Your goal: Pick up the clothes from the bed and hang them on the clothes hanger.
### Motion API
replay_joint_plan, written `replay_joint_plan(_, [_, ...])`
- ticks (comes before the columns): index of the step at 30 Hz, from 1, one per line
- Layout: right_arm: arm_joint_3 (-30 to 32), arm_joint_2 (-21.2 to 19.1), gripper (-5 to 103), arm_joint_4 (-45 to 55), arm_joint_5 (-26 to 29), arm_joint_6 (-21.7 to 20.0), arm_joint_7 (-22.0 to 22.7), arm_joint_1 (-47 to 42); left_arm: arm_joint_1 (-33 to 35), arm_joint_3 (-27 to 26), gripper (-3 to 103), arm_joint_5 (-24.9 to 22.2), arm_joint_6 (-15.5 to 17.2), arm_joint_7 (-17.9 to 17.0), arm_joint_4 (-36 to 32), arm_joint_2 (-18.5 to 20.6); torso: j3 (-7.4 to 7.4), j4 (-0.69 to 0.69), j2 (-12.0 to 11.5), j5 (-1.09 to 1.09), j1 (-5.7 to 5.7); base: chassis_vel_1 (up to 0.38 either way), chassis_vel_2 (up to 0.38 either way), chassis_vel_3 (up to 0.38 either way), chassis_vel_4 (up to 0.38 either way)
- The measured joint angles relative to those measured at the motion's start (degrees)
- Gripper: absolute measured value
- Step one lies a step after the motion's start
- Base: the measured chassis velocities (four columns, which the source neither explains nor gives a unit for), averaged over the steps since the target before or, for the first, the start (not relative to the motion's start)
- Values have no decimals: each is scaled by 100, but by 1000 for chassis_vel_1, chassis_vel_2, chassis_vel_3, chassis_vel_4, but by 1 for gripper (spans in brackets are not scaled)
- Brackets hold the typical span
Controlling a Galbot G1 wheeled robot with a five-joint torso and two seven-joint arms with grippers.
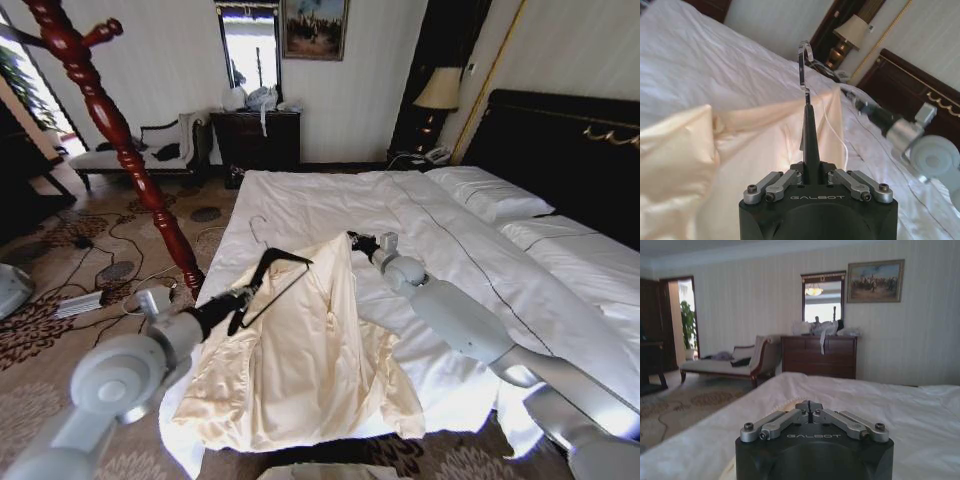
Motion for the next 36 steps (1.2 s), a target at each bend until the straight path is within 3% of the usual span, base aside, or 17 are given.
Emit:
replay_joint_plan(13, [170, -137, 0, 1465, 819, 456, 79, 131, -544, 750, 16, 153, -51, 375, 405, -458, 0, -1, 0, 0, 0, 0, 0, 0, 0])
replay_joint_plan(25, [234, -144, 0, 2161, 1100, 741, 445, 215, -960, 1050, 16, 573, -179, 909, 820, -709, 0, 1, 0, -1, 0, 0, 0, 0, 0])
replay_joint_plan(33, [542, -487, 0, 3061, 1500, 654, 704, -162, -1464, 986, 16, 577, -346, 1065, 1220, -735, 0, -2, 0, 0, 0, 0, 0, 0, 0])
replay_joint_plan(36, [680, -789, 0, 3700, 1751, 622, 773, -493, -1735, 985, 16, 551, -383, 1126, 1335, -736, 0, 0, 0, -1, 0, 0, 0, 0, 0])
